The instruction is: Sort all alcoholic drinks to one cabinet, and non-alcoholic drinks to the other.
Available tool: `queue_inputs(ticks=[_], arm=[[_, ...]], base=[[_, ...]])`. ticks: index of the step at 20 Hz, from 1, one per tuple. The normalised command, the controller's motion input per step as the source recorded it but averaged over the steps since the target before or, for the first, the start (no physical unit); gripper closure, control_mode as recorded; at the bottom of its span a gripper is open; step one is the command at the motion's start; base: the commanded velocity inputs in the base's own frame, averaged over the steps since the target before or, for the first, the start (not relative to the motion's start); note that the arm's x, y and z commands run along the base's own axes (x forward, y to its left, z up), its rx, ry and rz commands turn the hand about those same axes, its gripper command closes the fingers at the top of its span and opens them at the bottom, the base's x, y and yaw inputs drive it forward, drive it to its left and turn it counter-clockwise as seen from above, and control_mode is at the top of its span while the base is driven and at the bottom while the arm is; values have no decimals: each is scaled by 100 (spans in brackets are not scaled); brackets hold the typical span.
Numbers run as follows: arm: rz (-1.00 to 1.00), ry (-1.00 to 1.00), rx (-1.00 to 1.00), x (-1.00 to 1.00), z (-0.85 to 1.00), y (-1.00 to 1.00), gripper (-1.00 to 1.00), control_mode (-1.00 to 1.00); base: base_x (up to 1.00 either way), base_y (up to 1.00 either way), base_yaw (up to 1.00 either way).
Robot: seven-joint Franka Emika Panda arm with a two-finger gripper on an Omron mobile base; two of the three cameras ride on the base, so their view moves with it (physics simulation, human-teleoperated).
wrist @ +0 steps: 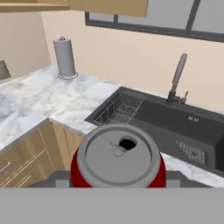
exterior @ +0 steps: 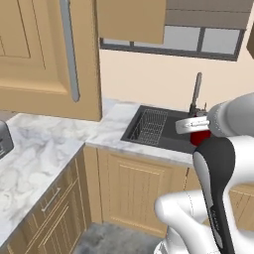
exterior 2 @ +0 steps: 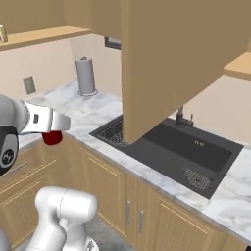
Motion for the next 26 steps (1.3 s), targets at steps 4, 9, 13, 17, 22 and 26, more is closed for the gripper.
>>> queue_inputs(ticks=[4,9,13,17,22,26], arm=[[0,0,0,0,0,0,100,100],[0,0,0,0,0,0,100,100],[0,0,0,0,0,0,100,100],[0,0,0,0,0,0,100,100],[0,0,0,0,0,0,100,100],[0,0,0,0,0,0,100,100]], base=[[0,0,21],[0,0,25],[3,-5,23],[27,-11,20],[49,-24,16],[57,-20,13]])
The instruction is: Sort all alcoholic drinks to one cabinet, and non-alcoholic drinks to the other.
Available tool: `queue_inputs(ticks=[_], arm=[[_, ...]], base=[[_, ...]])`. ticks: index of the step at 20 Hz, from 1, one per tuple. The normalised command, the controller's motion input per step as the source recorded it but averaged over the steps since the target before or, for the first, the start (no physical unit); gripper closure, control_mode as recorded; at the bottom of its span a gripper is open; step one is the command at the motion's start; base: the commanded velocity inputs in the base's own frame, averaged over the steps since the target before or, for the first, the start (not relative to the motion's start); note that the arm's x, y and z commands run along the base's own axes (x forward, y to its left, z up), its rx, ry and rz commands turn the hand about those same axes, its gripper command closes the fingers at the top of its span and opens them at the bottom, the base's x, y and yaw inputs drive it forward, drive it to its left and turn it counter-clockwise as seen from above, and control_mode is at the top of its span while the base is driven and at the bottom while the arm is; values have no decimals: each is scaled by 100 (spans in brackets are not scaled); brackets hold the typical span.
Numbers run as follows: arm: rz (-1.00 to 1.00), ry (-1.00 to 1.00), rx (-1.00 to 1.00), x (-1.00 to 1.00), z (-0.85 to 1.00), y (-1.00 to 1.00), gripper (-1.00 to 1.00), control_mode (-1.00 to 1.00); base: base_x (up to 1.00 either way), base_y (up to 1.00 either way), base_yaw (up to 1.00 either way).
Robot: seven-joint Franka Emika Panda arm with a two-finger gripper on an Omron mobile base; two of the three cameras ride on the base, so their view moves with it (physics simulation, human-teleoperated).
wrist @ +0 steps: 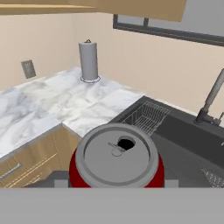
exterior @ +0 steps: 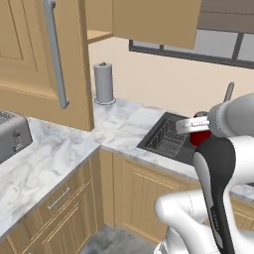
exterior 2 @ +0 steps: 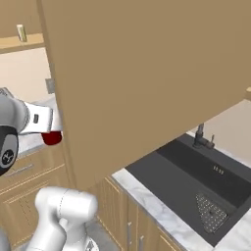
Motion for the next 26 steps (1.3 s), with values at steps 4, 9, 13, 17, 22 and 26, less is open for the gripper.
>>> queue_inputs(ticks=[4,9,13,17,22,26], arm=[[0,0,0,0,0,0,100,100],[0,0,0,0,0,0,100,100],[0,0,0,0,0,0,100,100],[0,0,0,0,0,0,100,100],[0,0,0,0,0,0,100,100],[0,0,0,0,0,0,100,100]], base=[[38,0,10],[14,6,15],[6,4,19],[3,11,20],[0,20,20],[0,28,20]])
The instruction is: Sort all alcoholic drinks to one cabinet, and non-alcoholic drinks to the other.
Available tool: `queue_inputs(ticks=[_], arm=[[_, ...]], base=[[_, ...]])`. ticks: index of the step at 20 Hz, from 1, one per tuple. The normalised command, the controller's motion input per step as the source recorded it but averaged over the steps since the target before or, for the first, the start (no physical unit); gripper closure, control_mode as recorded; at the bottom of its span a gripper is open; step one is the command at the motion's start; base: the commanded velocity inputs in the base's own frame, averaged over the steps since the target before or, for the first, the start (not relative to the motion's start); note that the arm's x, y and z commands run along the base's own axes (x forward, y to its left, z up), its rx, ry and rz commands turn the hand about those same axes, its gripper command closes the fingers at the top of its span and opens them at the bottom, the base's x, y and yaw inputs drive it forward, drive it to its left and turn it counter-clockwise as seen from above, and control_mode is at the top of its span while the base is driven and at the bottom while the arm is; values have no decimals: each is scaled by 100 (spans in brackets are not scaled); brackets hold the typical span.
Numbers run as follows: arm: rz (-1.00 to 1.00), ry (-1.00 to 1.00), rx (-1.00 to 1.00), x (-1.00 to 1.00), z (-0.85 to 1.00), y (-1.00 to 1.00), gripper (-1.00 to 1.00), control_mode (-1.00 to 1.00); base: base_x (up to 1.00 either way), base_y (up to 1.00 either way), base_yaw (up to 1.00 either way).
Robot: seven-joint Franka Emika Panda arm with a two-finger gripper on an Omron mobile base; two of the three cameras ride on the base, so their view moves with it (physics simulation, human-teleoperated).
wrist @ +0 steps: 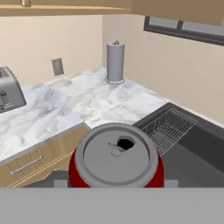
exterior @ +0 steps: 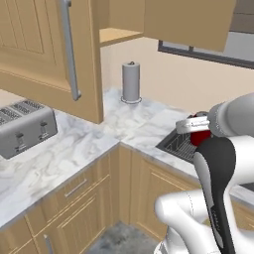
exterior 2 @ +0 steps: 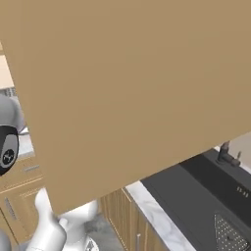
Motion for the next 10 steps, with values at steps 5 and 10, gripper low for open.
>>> queue_inputs(ticks=[5,10], arm=[[0,0,0,0,0,0,100,100],[0,0,0,0,0,0,100,100]], base=[[0,32,20],[11,33,17]])
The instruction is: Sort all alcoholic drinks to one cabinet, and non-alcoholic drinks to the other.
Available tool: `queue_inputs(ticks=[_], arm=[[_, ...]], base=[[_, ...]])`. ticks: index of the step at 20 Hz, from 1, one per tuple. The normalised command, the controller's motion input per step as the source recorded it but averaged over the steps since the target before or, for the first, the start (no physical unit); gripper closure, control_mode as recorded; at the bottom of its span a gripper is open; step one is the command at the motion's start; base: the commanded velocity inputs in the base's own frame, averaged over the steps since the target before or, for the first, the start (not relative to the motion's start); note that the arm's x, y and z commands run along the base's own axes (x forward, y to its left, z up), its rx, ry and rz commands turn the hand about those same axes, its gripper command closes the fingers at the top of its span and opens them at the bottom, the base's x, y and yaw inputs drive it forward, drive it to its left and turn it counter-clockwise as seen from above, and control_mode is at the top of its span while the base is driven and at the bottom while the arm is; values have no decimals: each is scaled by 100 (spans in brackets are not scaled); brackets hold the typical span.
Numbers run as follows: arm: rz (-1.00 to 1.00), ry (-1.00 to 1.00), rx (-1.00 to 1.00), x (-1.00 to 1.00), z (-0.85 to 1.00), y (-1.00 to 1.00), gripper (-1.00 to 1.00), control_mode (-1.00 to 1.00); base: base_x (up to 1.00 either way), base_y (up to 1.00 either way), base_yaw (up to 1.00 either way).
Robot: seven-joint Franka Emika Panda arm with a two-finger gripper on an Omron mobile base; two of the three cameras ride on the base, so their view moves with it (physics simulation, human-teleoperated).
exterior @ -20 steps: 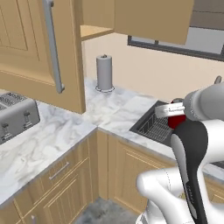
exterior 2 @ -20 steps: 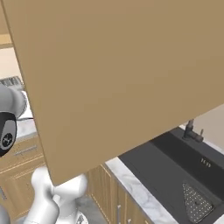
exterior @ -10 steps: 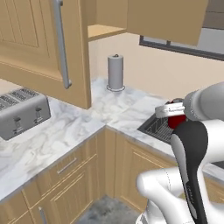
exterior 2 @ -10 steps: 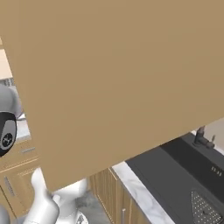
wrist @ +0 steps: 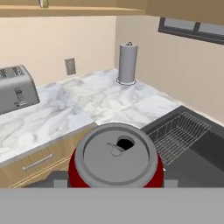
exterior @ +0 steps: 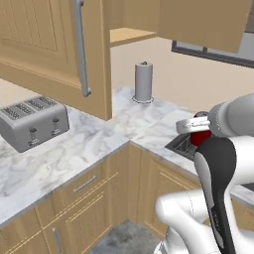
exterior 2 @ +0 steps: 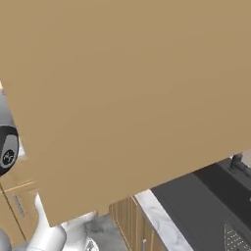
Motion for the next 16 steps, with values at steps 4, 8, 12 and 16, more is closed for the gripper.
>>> queue_inputs(ticks=[4,8,12,16], arm=[[0,0,0,0,0,0,100,100],[0,0,0,0,0,0,100,100],[0,0,0,0,0,0,100,100],[0,0,0,0,0,0,100,100]], base=[[35,33,14],[29,36,13],[35,14,13],[35,0,13]])
